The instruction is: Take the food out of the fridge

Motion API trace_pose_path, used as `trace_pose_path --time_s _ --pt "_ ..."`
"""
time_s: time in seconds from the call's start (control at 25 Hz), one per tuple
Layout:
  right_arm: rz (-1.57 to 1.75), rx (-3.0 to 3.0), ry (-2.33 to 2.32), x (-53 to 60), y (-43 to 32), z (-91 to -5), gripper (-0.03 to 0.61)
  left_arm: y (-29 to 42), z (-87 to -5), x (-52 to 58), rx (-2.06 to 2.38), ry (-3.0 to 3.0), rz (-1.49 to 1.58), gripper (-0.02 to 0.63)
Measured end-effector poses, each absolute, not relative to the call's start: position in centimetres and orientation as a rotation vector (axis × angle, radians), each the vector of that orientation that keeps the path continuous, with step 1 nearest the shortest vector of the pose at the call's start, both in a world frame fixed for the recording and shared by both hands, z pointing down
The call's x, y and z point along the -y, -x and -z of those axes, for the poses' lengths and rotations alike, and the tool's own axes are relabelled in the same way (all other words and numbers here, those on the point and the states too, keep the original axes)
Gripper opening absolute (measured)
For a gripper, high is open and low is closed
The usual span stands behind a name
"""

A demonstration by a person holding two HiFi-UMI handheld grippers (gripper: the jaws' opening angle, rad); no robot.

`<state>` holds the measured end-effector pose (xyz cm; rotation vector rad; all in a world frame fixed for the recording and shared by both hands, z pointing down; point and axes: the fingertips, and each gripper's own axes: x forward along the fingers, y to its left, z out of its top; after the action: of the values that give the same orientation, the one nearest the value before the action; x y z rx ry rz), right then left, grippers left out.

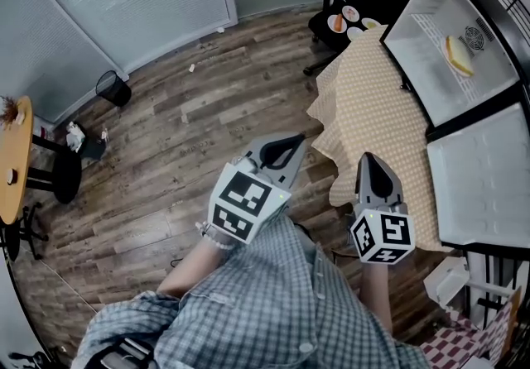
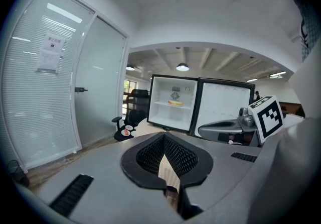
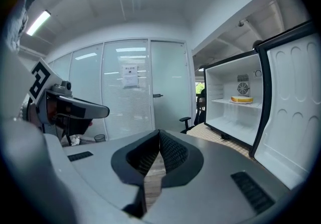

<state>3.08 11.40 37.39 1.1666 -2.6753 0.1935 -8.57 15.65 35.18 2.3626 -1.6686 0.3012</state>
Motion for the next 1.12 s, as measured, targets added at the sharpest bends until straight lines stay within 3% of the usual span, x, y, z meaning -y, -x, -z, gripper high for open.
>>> trace_pose_path --time_s 1.12 --pt "-0.241 2.508 -1.561 -2.2 -9.6 -37.8 0.009 3.4 -35.3 -2.1 1.358 -2.608 -0.374 0.006"
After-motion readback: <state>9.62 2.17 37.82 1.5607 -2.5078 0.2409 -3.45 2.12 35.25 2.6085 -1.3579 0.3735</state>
